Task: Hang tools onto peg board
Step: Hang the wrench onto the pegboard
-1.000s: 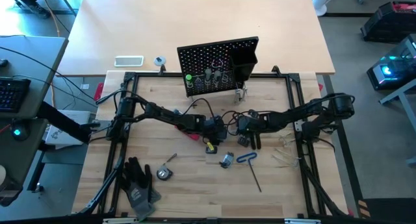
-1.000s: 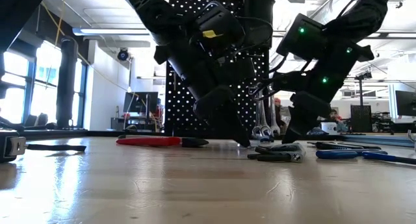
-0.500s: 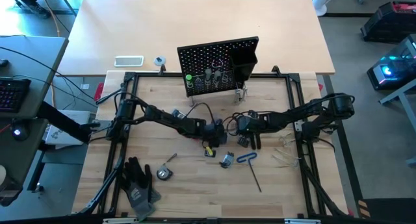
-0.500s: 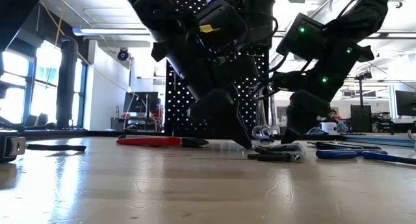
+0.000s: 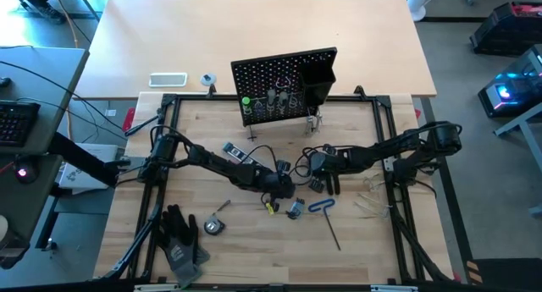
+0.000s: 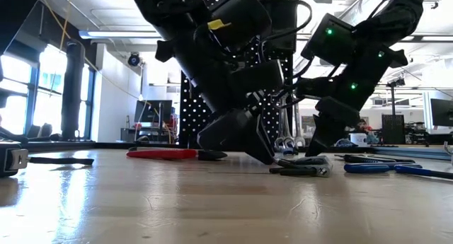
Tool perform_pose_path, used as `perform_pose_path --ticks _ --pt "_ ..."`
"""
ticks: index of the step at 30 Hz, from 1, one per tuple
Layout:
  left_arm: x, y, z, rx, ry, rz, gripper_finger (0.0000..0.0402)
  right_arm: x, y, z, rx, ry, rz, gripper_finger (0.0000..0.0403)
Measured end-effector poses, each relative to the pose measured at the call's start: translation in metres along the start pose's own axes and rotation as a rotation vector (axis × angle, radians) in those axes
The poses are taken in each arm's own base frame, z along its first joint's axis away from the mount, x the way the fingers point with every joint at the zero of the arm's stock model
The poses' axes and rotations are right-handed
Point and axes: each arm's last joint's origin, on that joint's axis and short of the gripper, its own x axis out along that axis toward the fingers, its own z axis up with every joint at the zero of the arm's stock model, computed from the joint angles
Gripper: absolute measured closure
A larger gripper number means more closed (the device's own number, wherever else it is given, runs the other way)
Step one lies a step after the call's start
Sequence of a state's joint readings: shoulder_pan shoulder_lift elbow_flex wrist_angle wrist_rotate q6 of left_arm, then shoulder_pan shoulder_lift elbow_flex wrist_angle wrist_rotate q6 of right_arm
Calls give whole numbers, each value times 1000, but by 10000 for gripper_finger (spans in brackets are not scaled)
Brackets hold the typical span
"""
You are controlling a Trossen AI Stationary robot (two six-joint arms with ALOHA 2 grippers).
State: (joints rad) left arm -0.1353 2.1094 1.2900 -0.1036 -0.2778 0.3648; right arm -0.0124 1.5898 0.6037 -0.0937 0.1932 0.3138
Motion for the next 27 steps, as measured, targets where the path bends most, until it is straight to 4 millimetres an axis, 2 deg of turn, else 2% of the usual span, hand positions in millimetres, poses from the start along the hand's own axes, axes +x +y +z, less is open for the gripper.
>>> perform_pose_path --ticks 20,27 --pt "-2 -8 7 61 -57 -4 309 0 0 0 0 -1 -1 368" --pt "0 -2 5 25 -58 -14 340 0 0 0 0 -1 -1 368"
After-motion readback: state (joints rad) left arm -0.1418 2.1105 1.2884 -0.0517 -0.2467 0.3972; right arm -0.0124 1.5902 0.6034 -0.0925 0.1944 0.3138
